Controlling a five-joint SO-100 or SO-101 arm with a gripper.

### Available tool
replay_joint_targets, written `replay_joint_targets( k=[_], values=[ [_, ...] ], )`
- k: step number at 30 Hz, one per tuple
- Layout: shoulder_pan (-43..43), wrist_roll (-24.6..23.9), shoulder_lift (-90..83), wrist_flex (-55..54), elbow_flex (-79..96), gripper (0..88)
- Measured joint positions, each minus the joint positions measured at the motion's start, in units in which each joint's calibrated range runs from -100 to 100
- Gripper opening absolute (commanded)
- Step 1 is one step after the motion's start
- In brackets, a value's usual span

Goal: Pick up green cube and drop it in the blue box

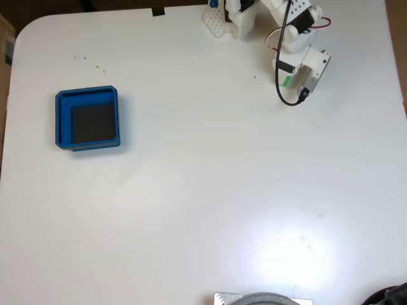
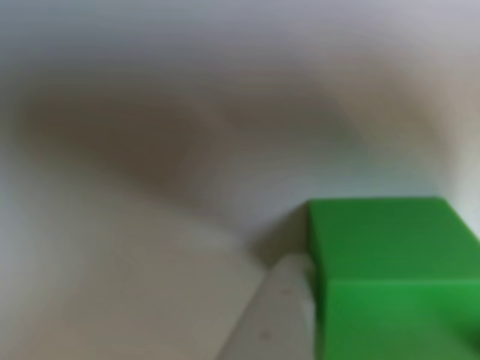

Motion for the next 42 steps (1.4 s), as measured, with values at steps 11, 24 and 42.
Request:
replay_joint_targets(
  k=[11, 24, 42],
  values=[
    [0.07, -0.05, -12.03, 4.63, 0.0, 4.0],
    [5.4, -5.47, -26.73, 9.35, 0.0, 4.1],
    [9.38, -9.38, -32.5, 8.77, -0.36, 4.2]
  ],
)
